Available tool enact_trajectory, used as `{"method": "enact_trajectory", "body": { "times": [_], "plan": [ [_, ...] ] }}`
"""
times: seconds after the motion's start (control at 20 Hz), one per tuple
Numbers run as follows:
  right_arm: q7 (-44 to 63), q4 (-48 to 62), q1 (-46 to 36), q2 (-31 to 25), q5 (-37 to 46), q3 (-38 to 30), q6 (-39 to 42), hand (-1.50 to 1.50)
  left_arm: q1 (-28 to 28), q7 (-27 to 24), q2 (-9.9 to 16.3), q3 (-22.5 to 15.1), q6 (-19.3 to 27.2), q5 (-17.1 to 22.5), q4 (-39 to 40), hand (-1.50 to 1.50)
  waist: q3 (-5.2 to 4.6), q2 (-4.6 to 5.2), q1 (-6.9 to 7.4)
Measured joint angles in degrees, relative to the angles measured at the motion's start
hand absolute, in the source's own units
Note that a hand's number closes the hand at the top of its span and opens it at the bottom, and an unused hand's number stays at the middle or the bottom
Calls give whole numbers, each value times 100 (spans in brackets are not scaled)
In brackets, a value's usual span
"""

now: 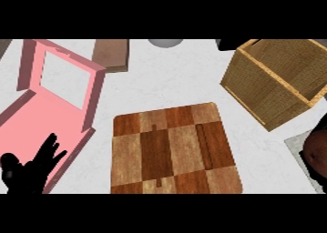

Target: Pick the pear from the cutting board and place it in the basket

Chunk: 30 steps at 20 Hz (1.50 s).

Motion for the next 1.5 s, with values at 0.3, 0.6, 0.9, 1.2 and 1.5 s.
{"method": "enact_trajectory", "body": {
  "times": [0.3,0.6,0.9,1.2,1.5],
  "plan": [
    [1151,182,-514,-790,-1319,-1382,265,150,-309,-66,-14,-114,-191,-40,192,0,-1,44,309],
    [1578,957,-1154,-1355,-1684,-1754,578,150,-566,82,-103,-228,-160,-202,286,0,13,71,533],
    [999,1926,-1543,-1268,-1100,-1397,793,150,-689,25,-121,-203,-275,-211,391,0,11,95,641],
    [635,2999,-2073,-963,-840,-1020,885,150,-747,13,-166,-198,-295,-264,428,0,15,104,697],
    [306,4045,-2458,-500,-817,-885,917,150,-740,56,-211,-206,-258,-351,405,0,24,97,690]
  ]
}}
